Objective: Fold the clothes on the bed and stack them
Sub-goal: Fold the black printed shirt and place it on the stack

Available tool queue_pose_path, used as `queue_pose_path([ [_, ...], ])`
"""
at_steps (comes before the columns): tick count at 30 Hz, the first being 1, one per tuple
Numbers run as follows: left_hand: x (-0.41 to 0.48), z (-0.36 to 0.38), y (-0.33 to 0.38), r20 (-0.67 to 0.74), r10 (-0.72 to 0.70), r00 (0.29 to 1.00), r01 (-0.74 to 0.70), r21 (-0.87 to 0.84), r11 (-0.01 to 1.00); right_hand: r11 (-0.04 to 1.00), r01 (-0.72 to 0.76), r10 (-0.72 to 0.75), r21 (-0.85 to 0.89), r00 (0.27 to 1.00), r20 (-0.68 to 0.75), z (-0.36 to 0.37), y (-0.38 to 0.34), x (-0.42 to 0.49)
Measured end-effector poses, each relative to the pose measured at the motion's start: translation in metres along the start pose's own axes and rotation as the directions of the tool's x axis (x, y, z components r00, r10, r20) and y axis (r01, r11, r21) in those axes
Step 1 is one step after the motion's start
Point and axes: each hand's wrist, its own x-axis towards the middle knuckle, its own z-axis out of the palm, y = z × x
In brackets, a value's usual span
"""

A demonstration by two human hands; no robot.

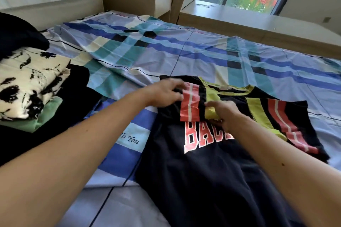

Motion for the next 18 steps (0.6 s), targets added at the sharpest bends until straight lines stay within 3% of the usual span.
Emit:
queue_pose_path([
  [4, -0.003, 0.022, -0.013, 0.105, -0.078, 0.991, 0.054, 0.217, 0.975, 0.995, -0.027, 0.028, -0.096, 1.000, 0.008, -0.017, 0.014, -0.001],
  [7, 0.002, 0.024, -0.013, 0.094, -0.099, 0.991, 0.074, 0.246, 0.967, 0.943, 0.120, -0.116, -0.312, 0.993, 0.030, -0.039, 0.013, -0.003],
  [10, 0.016, 0.027, -0.012, 0.053, -0.089, 0.995, 0.069, 0.302, 0.951, 0.782, 0.306, -0.333, -0.543, 0.942, 0.051, -0.081, -0.004, 0.008],
  [12, 0.032, 0.032, -0.014, 0.006, -0.085, 0.996, 0.077, 0.371, 0.926, 0.644, 0.363, -0.403, -0.673, 0.909, 0.105, -0.112, -0.016, 0.024],
  [14, 0.054, 0.037, -0.016, -0.053, -0.100, 0.994, 0.114, 0.469, 0.876, 0.548, 0.365, -0.412, -0.752, 0.901, 0.137, -0.144, -0.024, 0.046],
  [18, 0.102, 0.034, -0.018, -0.090, -0.129, 0.988, 0.158, 0.568, 0.808, 0.376, 0.234, -0.298, -0.897, 0.947, 0.122, -0.190, -0.030, 0.092],
])
